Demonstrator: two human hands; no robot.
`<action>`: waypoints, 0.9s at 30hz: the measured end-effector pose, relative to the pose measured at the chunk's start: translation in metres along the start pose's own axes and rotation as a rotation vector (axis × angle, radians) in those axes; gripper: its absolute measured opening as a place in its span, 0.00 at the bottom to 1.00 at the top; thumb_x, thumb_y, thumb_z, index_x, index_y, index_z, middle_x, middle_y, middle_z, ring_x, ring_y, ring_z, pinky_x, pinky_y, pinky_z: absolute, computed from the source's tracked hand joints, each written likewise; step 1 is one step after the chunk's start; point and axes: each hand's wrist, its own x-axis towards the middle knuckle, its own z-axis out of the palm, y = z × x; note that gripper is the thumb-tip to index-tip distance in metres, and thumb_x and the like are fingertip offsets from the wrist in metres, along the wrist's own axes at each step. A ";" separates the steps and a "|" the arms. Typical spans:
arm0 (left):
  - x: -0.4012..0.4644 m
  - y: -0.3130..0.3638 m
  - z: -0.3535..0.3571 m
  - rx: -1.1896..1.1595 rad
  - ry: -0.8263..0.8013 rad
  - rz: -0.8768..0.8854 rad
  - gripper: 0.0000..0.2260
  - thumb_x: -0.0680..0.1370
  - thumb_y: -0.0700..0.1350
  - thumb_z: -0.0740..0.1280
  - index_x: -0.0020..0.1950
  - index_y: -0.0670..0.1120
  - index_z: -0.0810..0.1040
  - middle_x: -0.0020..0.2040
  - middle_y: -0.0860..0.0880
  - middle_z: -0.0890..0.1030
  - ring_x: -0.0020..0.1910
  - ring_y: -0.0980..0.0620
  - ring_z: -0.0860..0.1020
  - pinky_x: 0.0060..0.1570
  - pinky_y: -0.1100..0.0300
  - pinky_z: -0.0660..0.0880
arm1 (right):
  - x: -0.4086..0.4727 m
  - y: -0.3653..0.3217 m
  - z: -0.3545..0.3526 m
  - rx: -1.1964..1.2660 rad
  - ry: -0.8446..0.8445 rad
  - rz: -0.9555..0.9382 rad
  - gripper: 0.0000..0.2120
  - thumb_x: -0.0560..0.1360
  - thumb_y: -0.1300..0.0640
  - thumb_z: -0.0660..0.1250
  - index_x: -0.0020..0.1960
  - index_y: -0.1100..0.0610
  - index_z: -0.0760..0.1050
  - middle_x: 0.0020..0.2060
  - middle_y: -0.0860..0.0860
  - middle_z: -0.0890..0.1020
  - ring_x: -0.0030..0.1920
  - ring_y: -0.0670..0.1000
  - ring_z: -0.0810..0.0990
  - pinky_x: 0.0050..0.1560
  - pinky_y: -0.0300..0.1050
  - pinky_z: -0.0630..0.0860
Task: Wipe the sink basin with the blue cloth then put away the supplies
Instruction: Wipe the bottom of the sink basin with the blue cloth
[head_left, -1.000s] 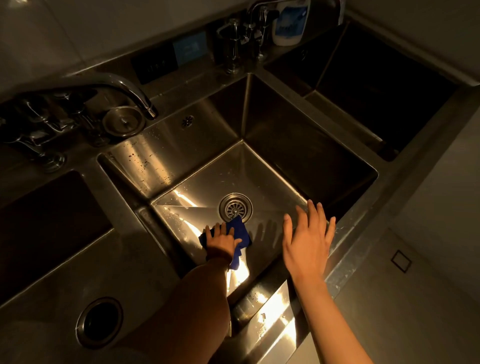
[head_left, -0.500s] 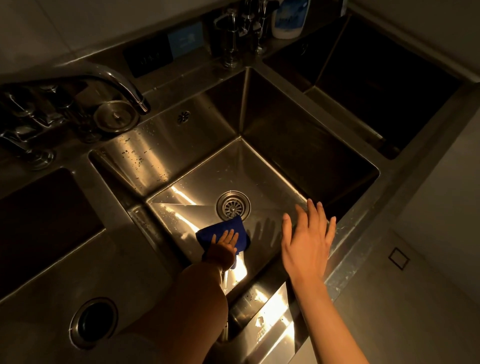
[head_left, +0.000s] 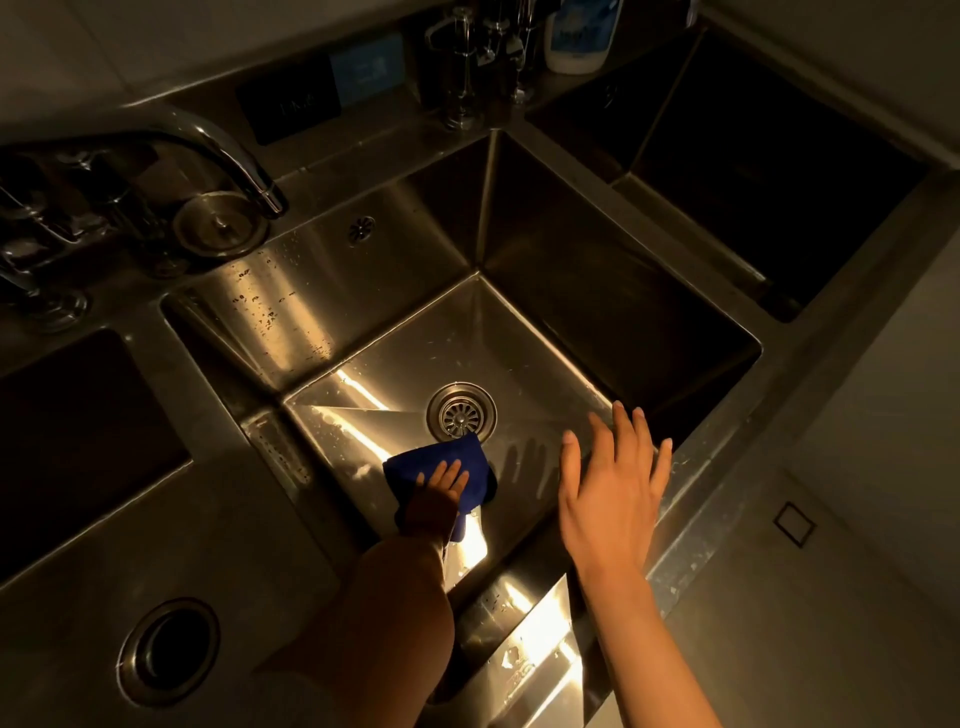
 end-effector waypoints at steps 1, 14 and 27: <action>0.001 0.000 0.002 0.006 0.011 -0.010 0.29 0.82 0.48 0.56 0.79 0.48 0.43 0.79 0.47 0.44 0.78 0.46 0.45 0.75 0.44 0.48 | 0.000 0.000 0.000 0.004 0.001 0.003 0.22 0.77 0.47 0.52 0.62 0.60 0.73 0.66 0.58 0.71 0.71 0.56 0.61 0.71 0.53 0.45; 0.004 -0.006 0.003 -0.082 0.213 -0.139 0.24 0.84 0.41 0.50 0.79 0.45 0.45 0.79 0.43 0.45 0.78 0.44 0.47 0.74 0.44 0.48 | 0.000 0.001 0.001 -0.002 0.004 0.004 0.23 0.78 0.47 0.51 0.62 0.60 0.73 0.66 0.58 0.70 0.71 0.56 0.61 0.71 0.54 0.46; 0.009 -0.032 -0.014 -0.029 0.160 -0.205 0.25 0.84 0.45 0.51 0.79 0.46 0.45 0.79 0.45 0.43 0.78 0.45 0.45 0.74 0.46 0.50 | 0.000 0.001 0.001 0.008 -0.016 -0.002 0.21 0.78 0.49 0.54 0.63 0.60 0.72 0.67 0.58 0.70 0.71 0.55 0.59 0.72 0.54 0.46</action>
